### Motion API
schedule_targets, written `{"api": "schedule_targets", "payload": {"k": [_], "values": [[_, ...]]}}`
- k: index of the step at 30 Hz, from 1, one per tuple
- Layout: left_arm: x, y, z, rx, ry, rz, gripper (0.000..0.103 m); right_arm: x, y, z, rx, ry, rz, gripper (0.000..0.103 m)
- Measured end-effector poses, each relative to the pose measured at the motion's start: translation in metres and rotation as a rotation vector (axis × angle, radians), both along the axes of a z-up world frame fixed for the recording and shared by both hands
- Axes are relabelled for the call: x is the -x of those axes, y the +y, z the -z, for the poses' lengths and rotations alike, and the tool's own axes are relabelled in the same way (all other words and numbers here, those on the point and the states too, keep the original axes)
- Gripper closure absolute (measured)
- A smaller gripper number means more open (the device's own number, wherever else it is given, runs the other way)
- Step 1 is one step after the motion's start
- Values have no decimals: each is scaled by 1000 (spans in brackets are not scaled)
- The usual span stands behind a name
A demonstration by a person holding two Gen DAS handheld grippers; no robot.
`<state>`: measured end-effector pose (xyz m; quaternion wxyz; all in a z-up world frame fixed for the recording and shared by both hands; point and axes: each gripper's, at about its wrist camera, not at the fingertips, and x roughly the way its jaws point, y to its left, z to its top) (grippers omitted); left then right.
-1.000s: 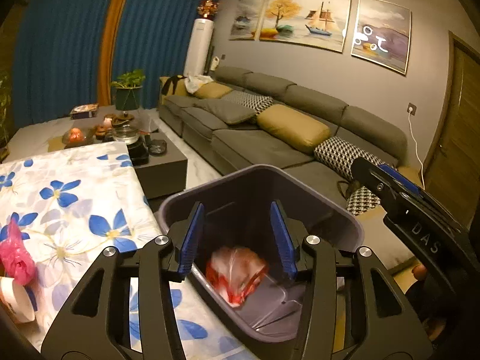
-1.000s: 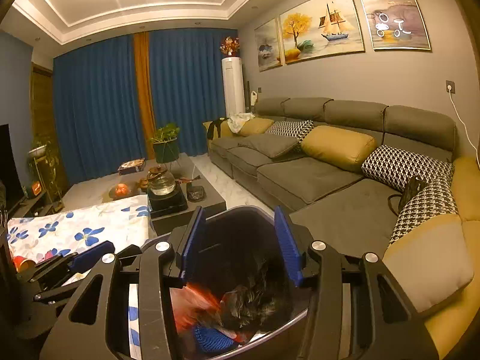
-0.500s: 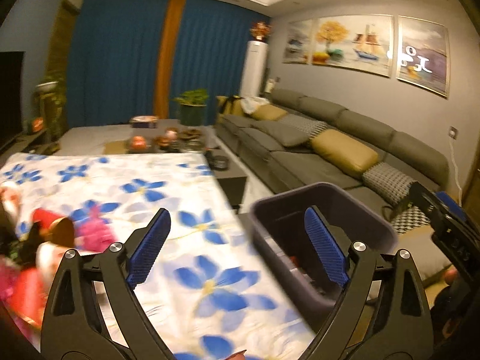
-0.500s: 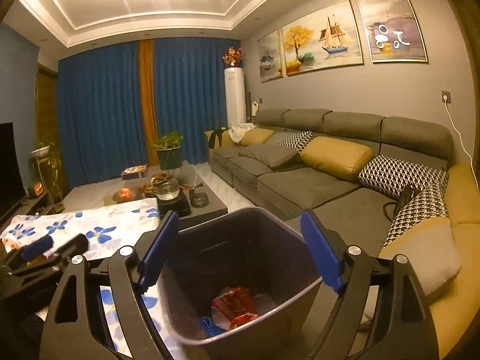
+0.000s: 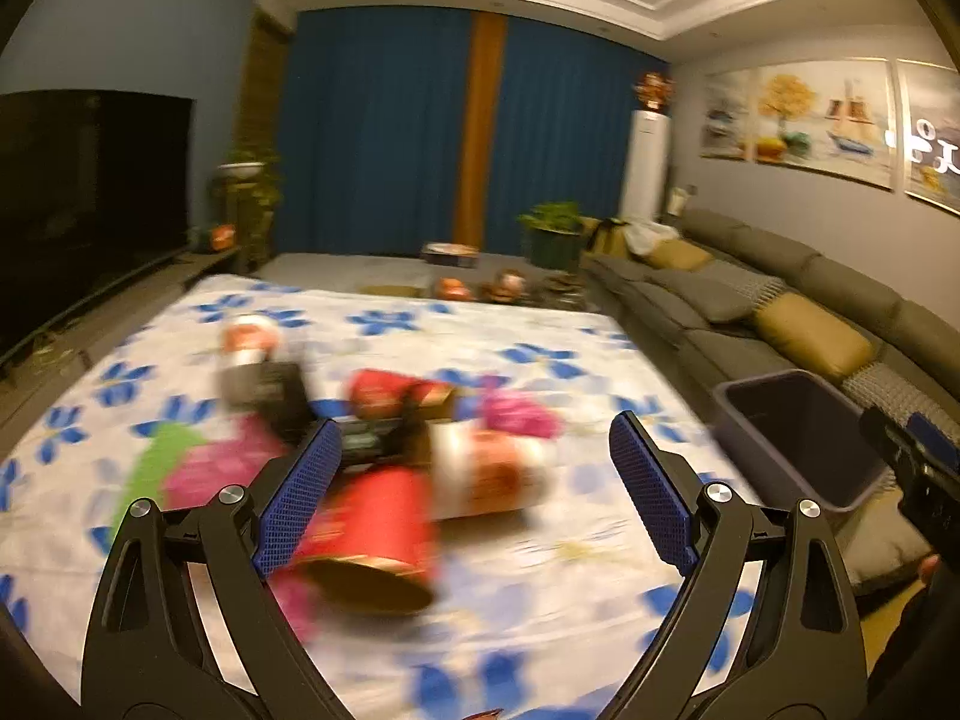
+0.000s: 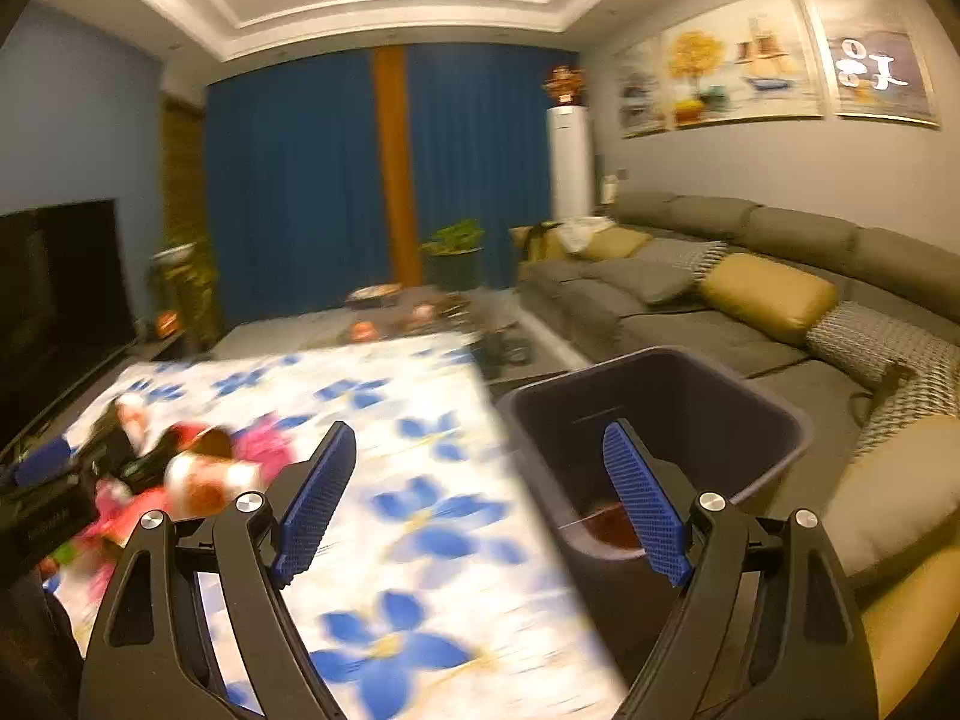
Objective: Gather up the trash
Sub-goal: 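Move both tools back to the trash pile on the table, then grasp the pink plastic bag with the left tool while the right tool grasps the red paper cup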
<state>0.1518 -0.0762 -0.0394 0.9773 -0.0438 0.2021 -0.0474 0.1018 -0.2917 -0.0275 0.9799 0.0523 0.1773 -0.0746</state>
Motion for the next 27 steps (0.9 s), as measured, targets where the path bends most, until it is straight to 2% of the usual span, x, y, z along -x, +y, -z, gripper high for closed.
{"api": "schedule_targets", "payload": {"k": [5,10,12,22,27], "values": [[20,61,2,-15,-1,-114,14,-9,64,14,21,36,-143,21],[34,104,4,-1,4,-176,14,-18,115,30,71,79,-244,21],[39,118,5,-2,2,-194,14,-24,133,37,92,103,-274,24],[38,145,16,-6,18,-208,14,-47,181,65,144,195,-343,38],[31,146,22,-2,32,-190,14,-60,192,71,157,222,-355,40]]}}
